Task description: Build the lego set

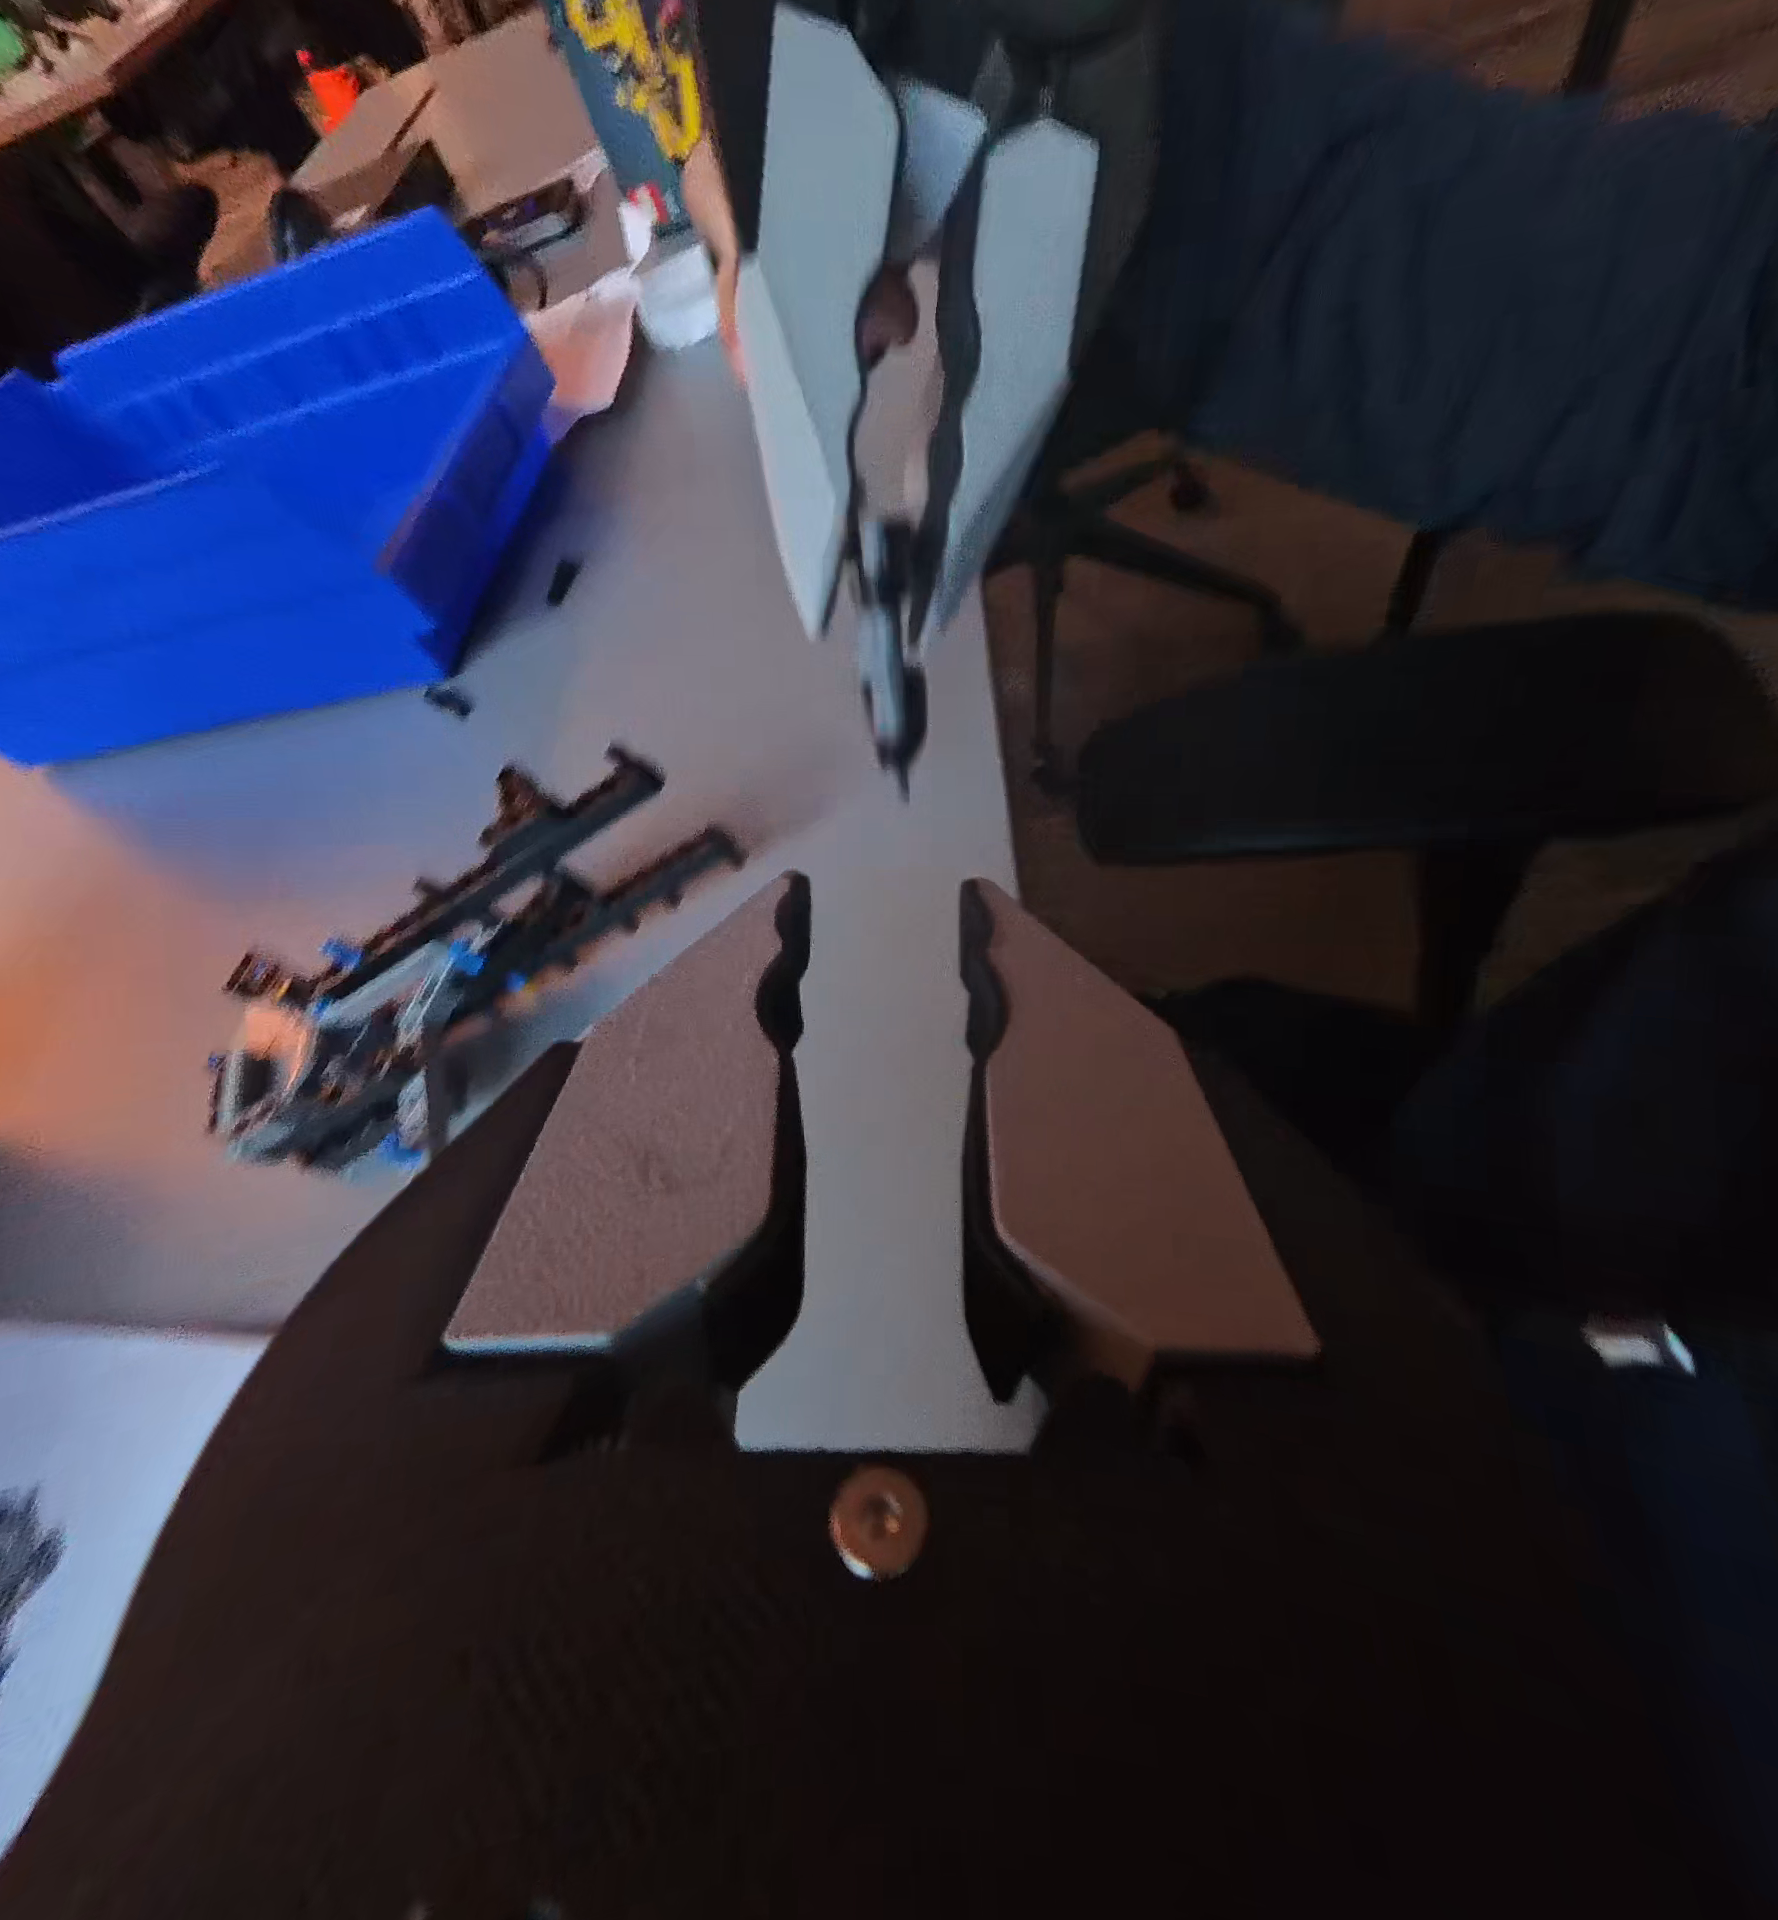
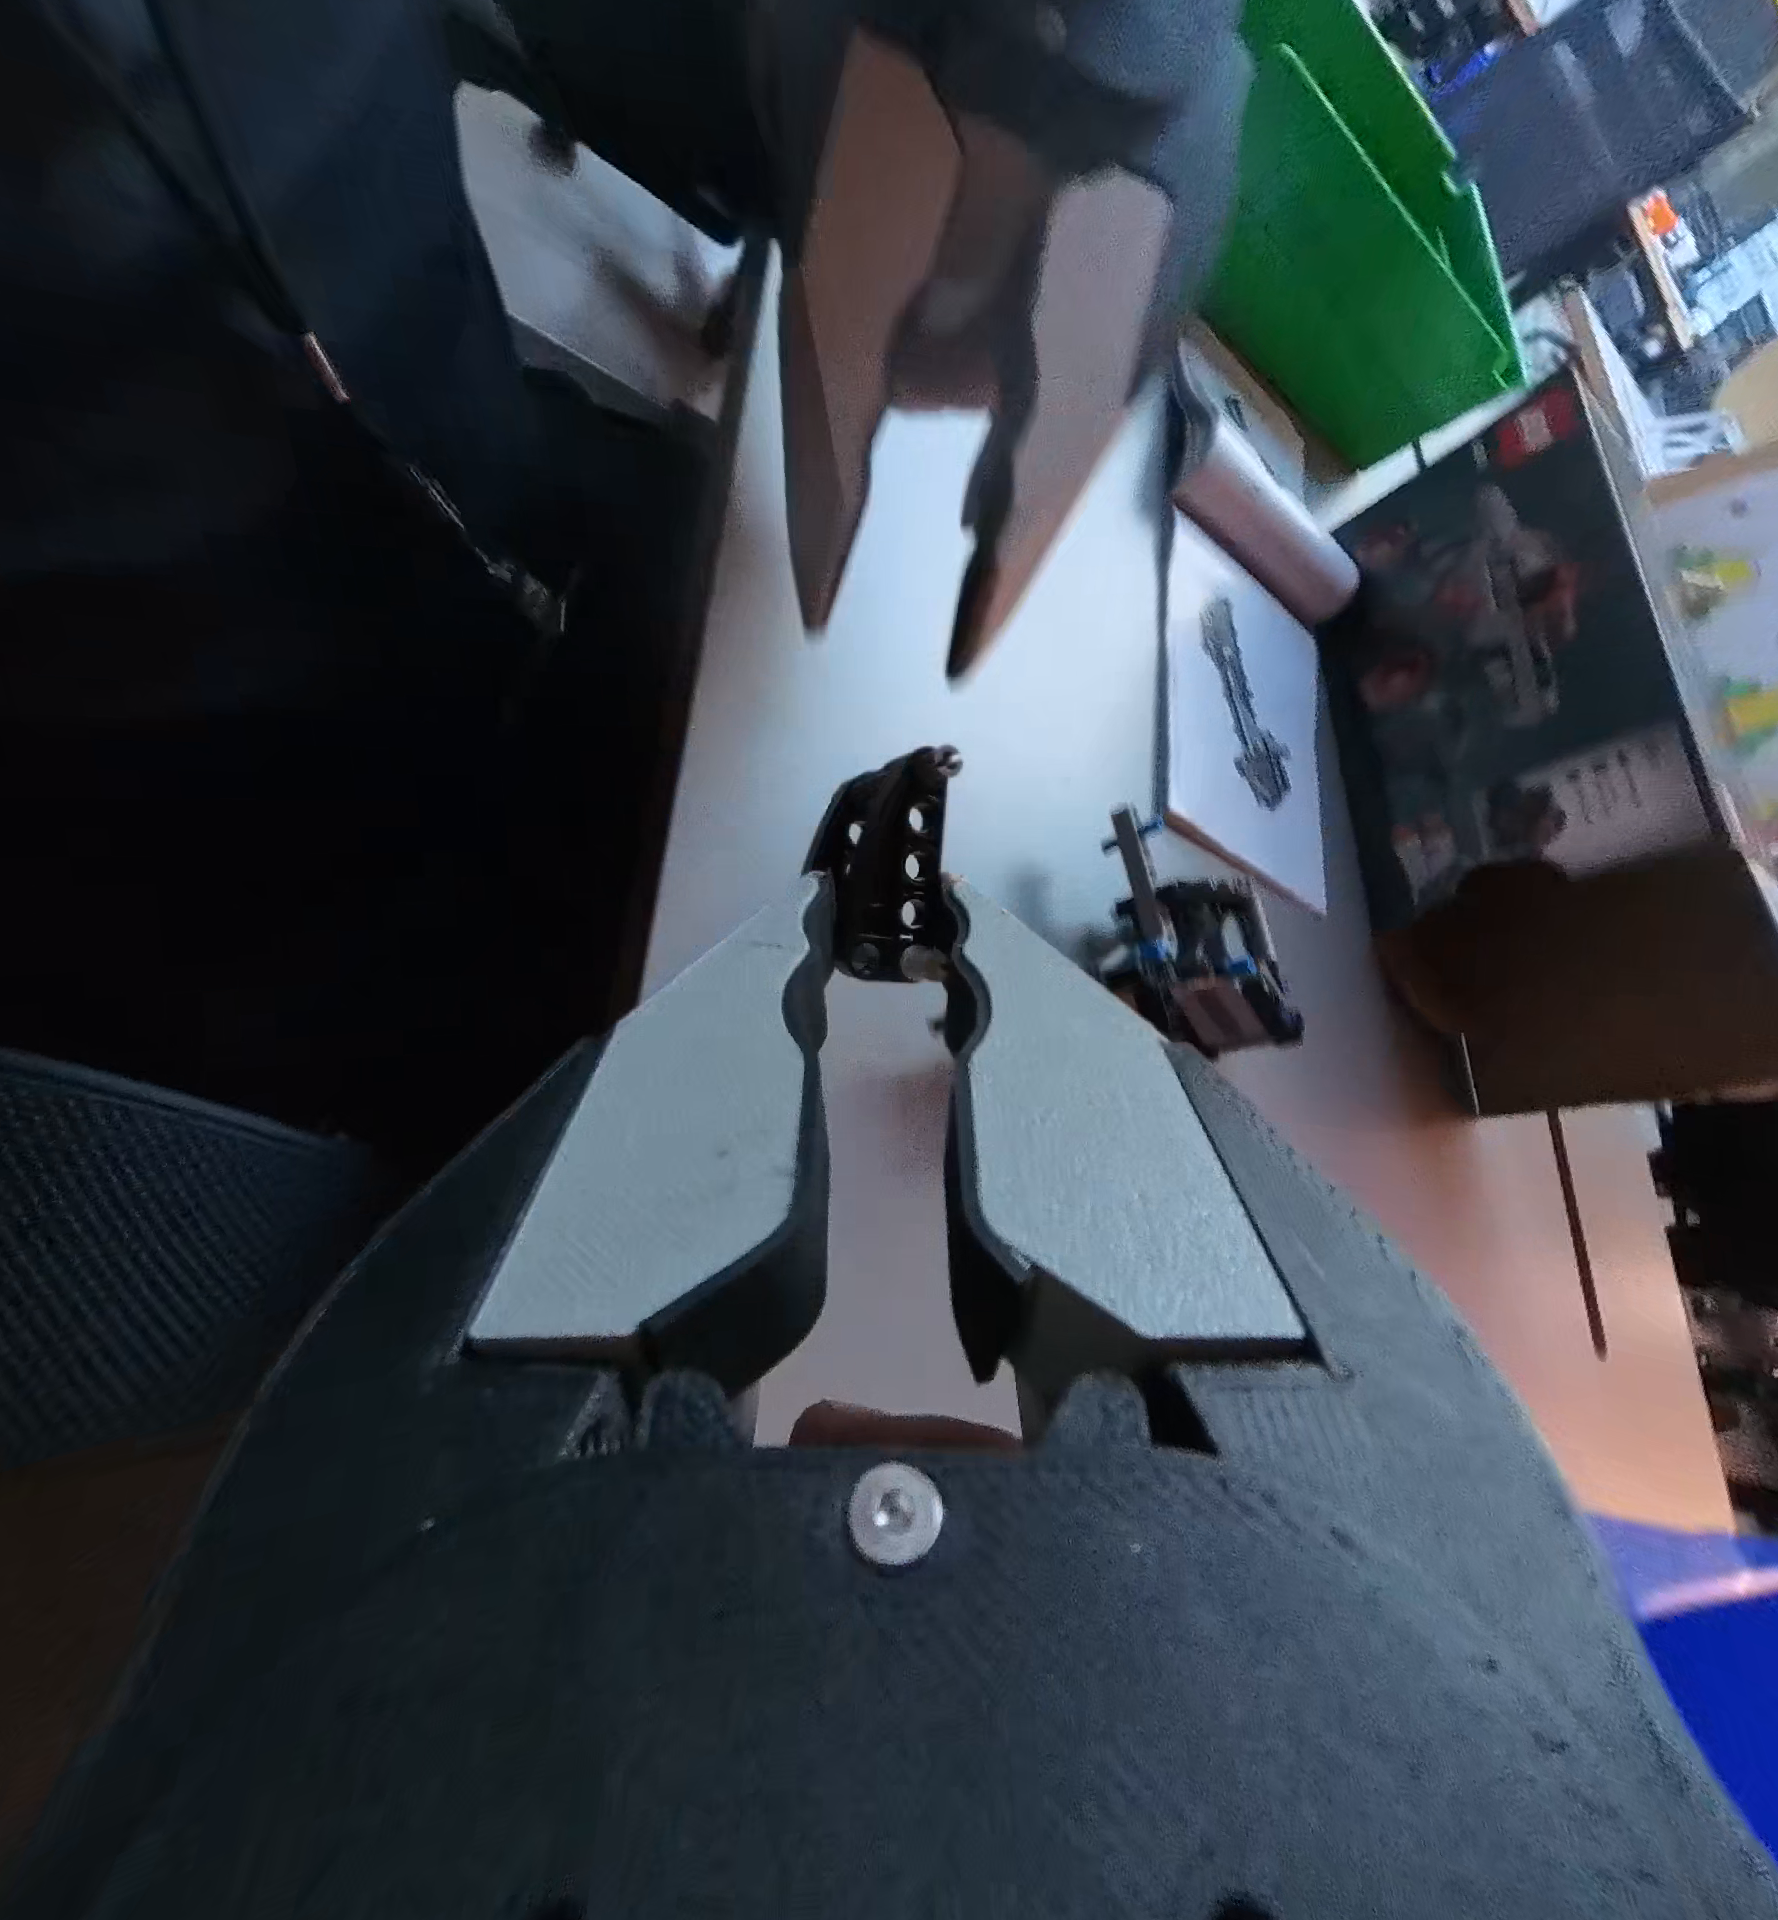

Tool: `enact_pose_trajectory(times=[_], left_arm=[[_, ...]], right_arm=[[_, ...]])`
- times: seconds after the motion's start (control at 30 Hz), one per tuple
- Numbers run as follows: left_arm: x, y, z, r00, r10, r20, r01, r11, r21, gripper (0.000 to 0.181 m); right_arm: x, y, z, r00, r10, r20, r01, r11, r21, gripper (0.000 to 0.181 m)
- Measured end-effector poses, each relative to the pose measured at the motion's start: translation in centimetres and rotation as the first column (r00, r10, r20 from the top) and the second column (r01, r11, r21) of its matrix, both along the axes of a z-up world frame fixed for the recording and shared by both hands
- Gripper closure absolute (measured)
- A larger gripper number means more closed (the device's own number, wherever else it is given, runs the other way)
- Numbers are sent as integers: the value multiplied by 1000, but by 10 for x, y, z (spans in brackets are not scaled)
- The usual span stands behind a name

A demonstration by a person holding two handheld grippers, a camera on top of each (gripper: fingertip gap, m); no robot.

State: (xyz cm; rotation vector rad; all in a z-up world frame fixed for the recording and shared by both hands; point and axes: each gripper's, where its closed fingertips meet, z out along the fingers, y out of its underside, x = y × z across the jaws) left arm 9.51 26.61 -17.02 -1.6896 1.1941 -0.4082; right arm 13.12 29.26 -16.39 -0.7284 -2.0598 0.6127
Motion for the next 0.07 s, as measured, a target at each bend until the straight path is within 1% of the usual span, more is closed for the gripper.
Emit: enact_pose_trajectory(times=[0.03,0.07], left_arm=[[13,1,1,1000,-23,13,23,1000,-12,157],[24,1,-1,999,-44,22,45,999,-30,158]], right_arm=[[-5,-8,-1,1000,14,11,-14,1000,14,166],[-9,-14,-2,1000,20,19,-20,999,31,166]])
